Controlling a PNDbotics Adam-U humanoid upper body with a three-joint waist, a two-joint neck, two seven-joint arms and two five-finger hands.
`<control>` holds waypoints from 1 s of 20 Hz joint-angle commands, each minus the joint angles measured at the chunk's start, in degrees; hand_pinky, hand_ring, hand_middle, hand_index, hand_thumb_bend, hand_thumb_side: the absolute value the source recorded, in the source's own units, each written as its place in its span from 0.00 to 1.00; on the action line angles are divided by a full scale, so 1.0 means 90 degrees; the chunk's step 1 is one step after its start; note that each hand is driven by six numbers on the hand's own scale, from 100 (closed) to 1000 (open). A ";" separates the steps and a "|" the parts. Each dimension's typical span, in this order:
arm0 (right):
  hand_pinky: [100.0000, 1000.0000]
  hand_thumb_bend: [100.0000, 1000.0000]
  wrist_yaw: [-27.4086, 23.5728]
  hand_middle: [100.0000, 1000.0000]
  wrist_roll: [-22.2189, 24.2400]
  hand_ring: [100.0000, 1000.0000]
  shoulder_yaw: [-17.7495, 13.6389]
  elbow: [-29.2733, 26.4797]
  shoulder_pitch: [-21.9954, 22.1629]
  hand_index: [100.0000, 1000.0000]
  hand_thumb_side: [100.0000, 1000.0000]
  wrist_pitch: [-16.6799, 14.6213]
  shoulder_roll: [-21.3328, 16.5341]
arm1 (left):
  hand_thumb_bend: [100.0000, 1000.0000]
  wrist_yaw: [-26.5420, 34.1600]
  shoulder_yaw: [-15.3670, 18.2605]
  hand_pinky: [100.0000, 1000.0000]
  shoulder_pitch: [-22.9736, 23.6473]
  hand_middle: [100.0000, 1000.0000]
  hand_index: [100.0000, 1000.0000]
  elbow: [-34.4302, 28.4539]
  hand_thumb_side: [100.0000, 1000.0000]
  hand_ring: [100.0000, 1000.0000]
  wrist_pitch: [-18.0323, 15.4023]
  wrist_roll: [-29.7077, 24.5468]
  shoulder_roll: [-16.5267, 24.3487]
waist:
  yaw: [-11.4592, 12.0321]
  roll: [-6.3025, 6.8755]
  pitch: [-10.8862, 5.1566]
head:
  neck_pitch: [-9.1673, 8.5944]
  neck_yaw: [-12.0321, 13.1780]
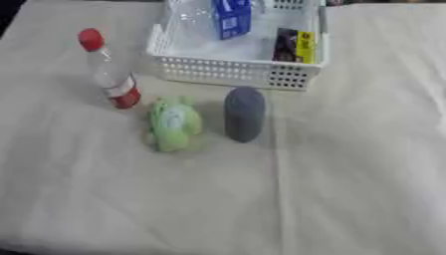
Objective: Pick up objects on the table and place them in the box.
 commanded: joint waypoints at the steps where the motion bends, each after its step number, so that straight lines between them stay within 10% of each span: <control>1: 0.90 0.00 -0.0034 0.78 -0.0009 0.86 -0.0003 -0.0112 -0.0012 0.89 1.00 0.0031 -0.0223 | 0.14 -0.0126 -0.0012 1.00 -0.0032 1.00 1.00 -0.0087 1.00 1.00 0.0286 -0.0629 0.0718 | -0.0007 0.0014 -0.0161 | 0.0002 0.0037; 8: 0.90 0.00 -0.0049 0.77 -0.0009 0.86 0.0028 -0.0112 -0.0017 0.88 1.00 0.0039 -0.0253 | 0.29 -0.0264 -0.0311 1.00 -0.0022 1.00 1.00 -0.0087 1.00 1.00 0.0604 -0.2165 0.1658 | 0.0031 0.0012 -0.0172 | -0.0049 0.0075; 20: 0.90 0.00 -0.0086 0.77 -0.0009 0.86 0.0056 -0.0112 -0.0046 0.88 1.00 0.0044 -0.0253 | 0.72 0.1215 -0.0528 1.00 0.0125 1.00 1.00 -0.0087 1.00 1.00 0.1100 -0.3673 0.1762 | 0.0026 -0.0016 -0.0148 | -0.0128 0.0110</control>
